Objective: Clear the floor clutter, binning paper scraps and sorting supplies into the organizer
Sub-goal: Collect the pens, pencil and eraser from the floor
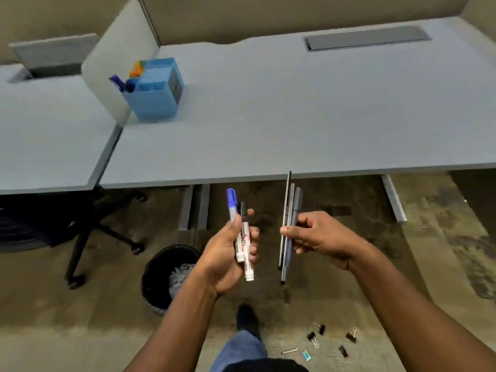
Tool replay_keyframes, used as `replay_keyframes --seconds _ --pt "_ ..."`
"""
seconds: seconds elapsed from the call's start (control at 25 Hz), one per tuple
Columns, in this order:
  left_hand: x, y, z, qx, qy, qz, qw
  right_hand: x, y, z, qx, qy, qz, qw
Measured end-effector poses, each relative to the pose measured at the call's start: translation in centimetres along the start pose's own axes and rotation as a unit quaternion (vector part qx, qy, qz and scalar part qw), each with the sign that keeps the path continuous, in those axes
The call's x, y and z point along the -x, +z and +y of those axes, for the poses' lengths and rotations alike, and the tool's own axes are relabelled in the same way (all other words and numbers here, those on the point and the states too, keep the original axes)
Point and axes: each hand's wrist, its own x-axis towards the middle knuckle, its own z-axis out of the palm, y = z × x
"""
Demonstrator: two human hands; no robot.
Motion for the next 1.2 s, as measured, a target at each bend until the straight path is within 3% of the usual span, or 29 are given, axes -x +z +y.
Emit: replay_keyframes --seconds 0.24,0.72,0.96,1.08,1.2 --pt "-0.8 -4.7 11.3 -0.012 0.032 0.069 0.997 -8.3 6.0 -6.8 -0.003 -0.016 0.006 1.000" --pt "-7.2 -8.3 22.5 0.098 0.054 0.159 0.981 -22.8 8.4 -15.7 0.039 -0.076 0.000 0.996" --pt "-13.7 -8.2 30.4 -0.024 0.182 0.208 0.961 -31.7 6.7 -21.1 0.069 -0.098 0.025 0.993" --pt "-17.3 -7.7 35.4 -0.069 0.261 0.257 0.928 -35.8 5.4 -23.8 0.080 -0.104 0.026 0.991" --pt "-20.3 -7.7 40.8 -0.044 0.312 0.330 0.890 -39.1 5.0 -26.1 0.094 -0.115 0.018 0.989"
